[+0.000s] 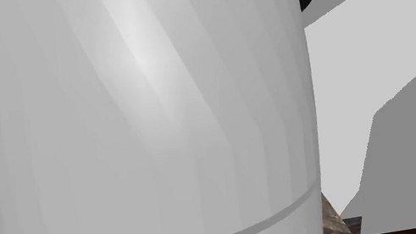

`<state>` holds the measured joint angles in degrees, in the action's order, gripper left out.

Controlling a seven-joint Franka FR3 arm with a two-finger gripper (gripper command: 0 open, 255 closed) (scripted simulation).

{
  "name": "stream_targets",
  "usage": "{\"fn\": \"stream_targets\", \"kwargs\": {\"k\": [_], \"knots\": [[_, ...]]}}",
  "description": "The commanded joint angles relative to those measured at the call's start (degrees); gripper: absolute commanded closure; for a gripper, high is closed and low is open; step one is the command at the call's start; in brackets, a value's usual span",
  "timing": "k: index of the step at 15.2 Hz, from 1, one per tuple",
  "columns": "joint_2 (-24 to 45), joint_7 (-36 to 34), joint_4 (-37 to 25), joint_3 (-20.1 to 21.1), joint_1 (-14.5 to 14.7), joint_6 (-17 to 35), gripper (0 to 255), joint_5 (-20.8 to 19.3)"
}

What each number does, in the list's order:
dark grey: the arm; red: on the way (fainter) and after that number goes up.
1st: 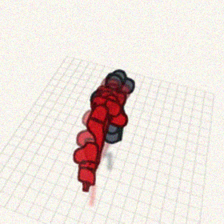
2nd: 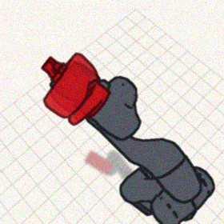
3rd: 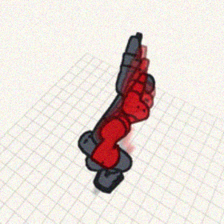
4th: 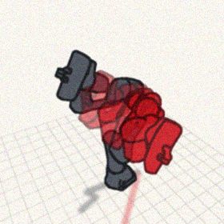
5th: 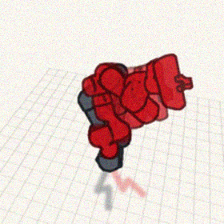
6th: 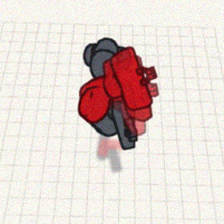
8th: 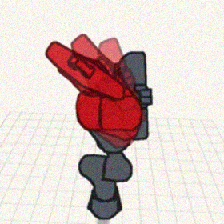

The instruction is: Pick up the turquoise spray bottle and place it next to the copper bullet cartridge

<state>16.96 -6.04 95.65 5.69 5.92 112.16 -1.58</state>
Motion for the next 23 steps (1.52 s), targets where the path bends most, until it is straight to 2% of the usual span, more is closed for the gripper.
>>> {"fn": "stream_targets", "kwargs": {"k": [1, 9, 10, 19, 23], "knots": [[0.47, -0.09, 1.46, -0.01, 0.03, 1.94, 0, -0.08], [0.46, -0.09, 1.46, -0.01, 0.03, 1.93, 0, -0.07], [0.46, -0.09, 1.46, -0.01, 0.03, 1.93, 255, -0.07], [0.47, -0.09, 1.46, -0.01, 0.03, 1.94, 255, -0.08], [-0.29, -0.03, -0.6, 0.03, 0.03, -0.86, 255, 0.02]]}}
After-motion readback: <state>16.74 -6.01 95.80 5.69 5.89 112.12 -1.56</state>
